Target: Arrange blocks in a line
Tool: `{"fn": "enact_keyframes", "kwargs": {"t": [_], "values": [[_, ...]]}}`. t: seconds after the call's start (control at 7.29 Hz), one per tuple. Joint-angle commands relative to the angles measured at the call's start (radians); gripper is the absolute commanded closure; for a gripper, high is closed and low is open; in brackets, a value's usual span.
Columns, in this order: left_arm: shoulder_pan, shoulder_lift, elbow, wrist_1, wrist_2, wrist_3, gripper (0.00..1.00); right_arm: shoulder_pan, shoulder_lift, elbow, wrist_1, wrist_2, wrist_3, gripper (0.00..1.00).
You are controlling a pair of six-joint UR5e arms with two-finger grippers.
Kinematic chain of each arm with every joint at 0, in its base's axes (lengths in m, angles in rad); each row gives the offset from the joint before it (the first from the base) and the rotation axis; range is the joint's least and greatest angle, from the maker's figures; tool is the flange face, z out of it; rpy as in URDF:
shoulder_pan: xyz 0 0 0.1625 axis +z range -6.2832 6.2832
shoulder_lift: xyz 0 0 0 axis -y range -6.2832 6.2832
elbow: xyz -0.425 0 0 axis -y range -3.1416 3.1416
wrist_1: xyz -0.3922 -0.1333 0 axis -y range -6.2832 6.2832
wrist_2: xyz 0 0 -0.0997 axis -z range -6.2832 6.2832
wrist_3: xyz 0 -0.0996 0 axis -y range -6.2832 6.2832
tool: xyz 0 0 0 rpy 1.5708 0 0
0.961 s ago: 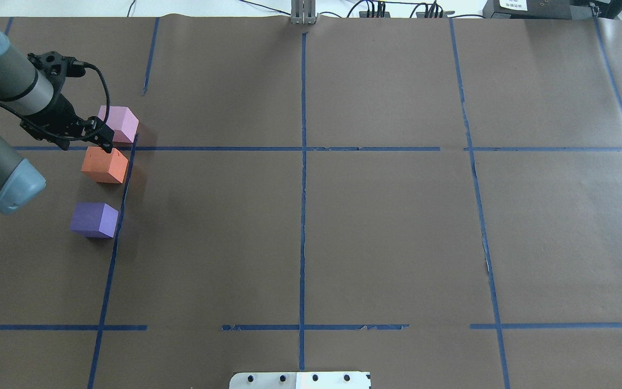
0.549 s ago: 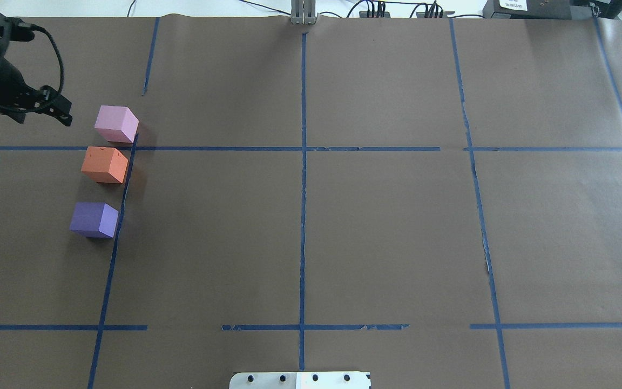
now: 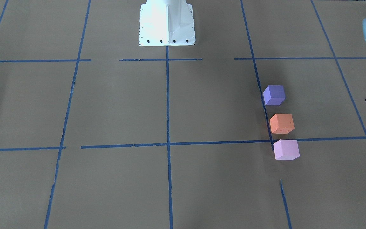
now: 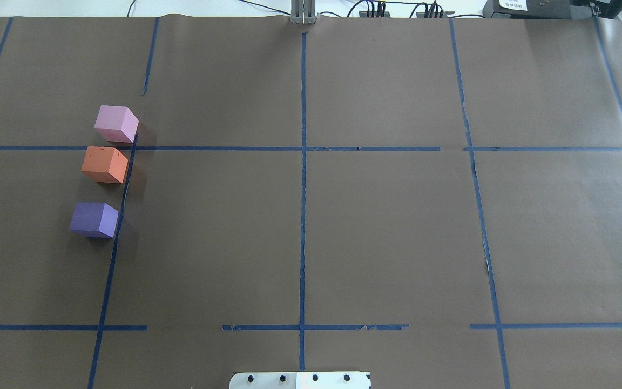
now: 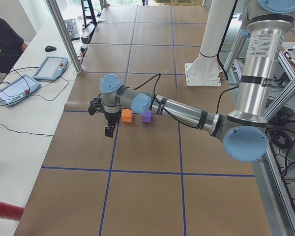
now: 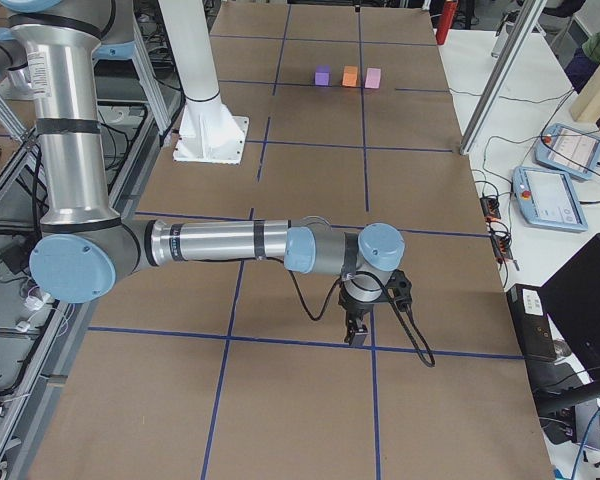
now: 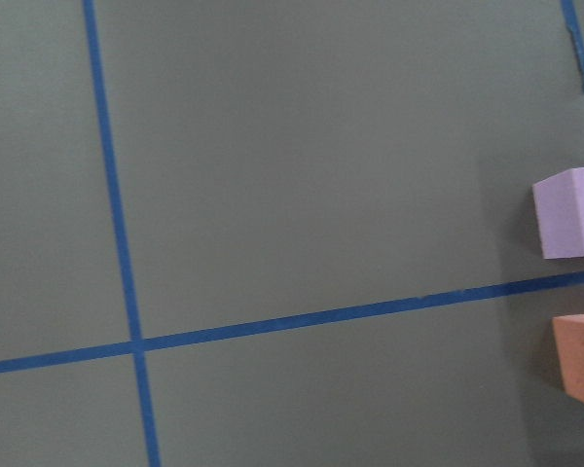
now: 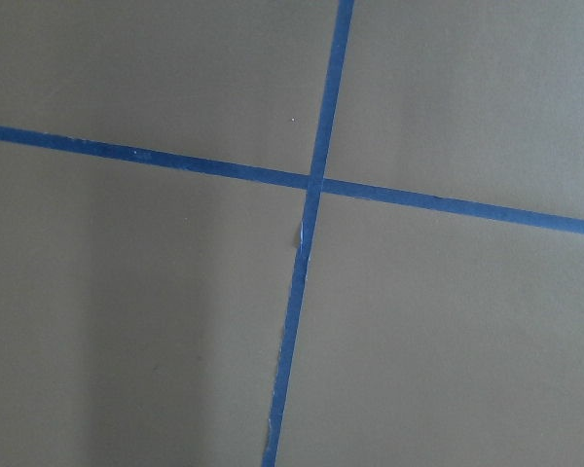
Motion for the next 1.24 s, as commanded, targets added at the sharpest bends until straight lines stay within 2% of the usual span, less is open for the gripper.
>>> {"fn": "enact_keyframes", "kwargs": {"t": [0.0,0.14,0.27,0.69,1.1], "values": [[-0.092,0.138,0.015,-0.1,-0.064,0.06,0.0,0.0,0.0,0.0,0.0,0.0,0.0,0.0],[-0.106,0.198,0.009,-0.107,-0.107,0.06,0.0,0.0,0.0,0.0,0.0,0.0,0.0,0.0],[-0.127,0.227,0.003,-0.109,-0.106,0.055,0.0,0.0,0.0,0.0,0.0,0.0,0.0,0.0],[-0.178,0.228,0.0,-0.089,-0.105,0.06,0.0,0.0,0.0,0.0,0.0,0.0,0.0,0.0],[-0.203,0.24,-0.037,0.017,-0.109,0.061,0.0,0.0,0.0,0.0,0.0,0.0,0.0,0.0]]}}
